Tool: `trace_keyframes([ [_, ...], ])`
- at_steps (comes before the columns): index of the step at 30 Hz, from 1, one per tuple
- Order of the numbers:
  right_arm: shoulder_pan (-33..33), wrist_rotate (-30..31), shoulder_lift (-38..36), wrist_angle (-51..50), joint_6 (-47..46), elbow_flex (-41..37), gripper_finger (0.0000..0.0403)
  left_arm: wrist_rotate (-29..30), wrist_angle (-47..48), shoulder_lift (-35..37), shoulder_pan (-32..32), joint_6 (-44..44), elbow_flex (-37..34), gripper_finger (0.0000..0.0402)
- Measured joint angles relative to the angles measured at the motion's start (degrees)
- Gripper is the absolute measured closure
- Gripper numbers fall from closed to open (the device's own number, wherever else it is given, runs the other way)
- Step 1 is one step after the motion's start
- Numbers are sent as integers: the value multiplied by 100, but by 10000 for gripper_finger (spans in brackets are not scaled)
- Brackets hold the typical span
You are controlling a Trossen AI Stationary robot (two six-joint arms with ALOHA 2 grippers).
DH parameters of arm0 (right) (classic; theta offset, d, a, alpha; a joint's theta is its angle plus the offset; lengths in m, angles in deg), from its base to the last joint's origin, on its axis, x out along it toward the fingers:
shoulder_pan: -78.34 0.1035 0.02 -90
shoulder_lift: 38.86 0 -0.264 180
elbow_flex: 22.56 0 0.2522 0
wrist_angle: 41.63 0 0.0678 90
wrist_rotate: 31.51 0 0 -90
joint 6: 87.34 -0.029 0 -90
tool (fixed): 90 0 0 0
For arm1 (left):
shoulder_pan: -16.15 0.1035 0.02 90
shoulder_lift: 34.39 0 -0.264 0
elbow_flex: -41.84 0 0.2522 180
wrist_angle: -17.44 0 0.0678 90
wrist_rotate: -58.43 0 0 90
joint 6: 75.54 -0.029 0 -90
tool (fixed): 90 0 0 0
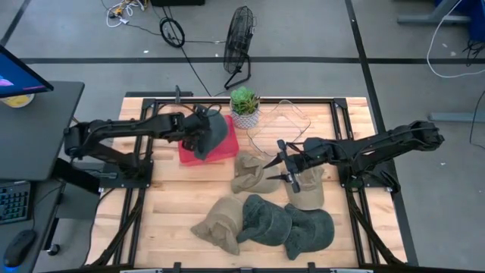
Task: Pick & Place hat
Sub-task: Put the top blue cap into the red bin
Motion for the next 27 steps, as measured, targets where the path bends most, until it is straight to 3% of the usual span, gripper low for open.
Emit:
trace_keyframes([
  [9,108,-2,4,-60,-13,0,229,-104,-960,-923,113,-537,-33,393],
  [18,110,10,4,-69,-50,0,229,-693,-1036,-1379,33,630,-18,388],
  [27,110,13,4,-36,-339,0,229,-865,-905,-1334,-6,1407,-25,300],
])
